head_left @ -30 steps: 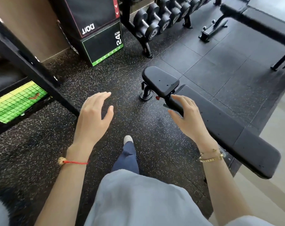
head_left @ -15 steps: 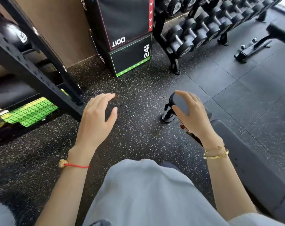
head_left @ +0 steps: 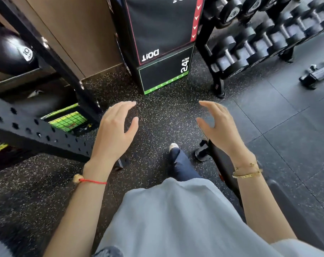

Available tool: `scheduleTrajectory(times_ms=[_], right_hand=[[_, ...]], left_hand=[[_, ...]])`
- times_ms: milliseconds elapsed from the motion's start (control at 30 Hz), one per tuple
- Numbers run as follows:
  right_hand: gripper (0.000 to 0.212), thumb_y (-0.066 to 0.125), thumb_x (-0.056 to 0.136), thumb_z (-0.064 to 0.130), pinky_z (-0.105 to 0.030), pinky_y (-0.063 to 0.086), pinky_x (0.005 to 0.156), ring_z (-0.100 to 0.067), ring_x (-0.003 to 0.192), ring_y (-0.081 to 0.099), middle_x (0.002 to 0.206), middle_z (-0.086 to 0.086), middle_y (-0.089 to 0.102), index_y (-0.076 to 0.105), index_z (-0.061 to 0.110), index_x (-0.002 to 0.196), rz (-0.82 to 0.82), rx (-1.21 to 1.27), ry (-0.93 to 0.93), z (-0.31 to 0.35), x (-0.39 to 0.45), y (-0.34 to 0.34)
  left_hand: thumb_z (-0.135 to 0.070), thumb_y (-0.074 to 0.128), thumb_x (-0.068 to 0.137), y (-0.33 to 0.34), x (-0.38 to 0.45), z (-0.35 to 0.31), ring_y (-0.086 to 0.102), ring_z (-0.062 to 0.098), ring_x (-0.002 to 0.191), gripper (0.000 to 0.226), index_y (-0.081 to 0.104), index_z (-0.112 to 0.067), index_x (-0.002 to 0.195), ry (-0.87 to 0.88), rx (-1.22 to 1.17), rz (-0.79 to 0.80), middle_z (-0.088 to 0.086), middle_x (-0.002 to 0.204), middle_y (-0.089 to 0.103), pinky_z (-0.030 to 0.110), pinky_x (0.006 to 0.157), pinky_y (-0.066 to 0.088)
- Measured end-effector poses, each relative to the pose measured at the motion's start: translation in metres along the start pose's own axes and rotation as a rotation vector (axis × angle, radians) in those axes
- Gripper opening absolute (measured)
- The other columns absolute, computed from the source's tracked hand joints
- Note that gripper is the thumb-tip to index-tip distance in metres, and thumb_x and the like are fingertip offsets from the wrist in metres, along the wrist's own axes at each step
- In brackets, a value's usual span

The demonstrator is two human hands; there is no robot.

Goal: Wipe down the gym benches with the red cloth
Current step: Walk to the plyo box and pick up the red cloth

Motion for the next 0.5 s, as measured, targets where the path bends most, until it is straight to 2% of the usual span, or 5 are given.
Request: scheduleTrajectory(times_ms=[233, 367, 500], right_hand=[[0.046, 0.059, 0.093, 0.027, -0.037, 0.031, 0.114, -0.017, 0.132, 0.042, 0.137, 0.002, 0.052, 0.049, 0.017, 0.137, 0.064, -0.008, -0.126, -0.005, 0.179, -0.016], [0.045, 0.06, 0.093, 0.025, -0.036, 0.032, 0.113, -0.017, 0.13, 0.044, 0.136, 0.002, 0.054, 0.05, 0.017, 0.136, 0.093, -0.018, -0.208, -0.002, 0.276, -0.018], [0.045, 0.06, 0.093, 0.023, -0.036, 0.033, 0.113, -0.018, 0.13, 0.043, 0.135, 0.001, 0.054, 0.05, 0.016, 0.136, 0.124, -0.012, -0.24, -0.001, 0.356, -0.013]], left_hand=[[-0.025, 0.053, 0.098, 0.007, 0.15, 0.013, 0.043, 0.013, 0.134, 0.04, 0.052, -0.019, 0.137, -0.086, 0.001, -0.102, -0.001, 0.139, 0.054, 0.036, 0.117, 0.033], [-0.023, 0.054, 0.097, 0.009, 0.226, 0.027, 0.045, 0.015, 0.133, 0.039, 0.053, -0.017, 0.136, -0.132, -0.006, -0.167, 0.0, 0.137, 0.056, 0.043, 0.115, 0.036], [-0.023, 0.054, 0.097, 0.009, 0.287, 0.049, 0.047, 0.017, 0.131, 0.038, 0.054, -0.017, 0.135, -0.172, -0.003, -0.204, 0.001, 0.136, 0.057, 0.043, 0.114, 0.037]])
Point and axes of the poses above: each hand's wrist, its own x-axis towards the middle knuckle, its own y-axis out of the palm, z = x × y, the point moved 3 cm from there along x, towards the middle knuckle
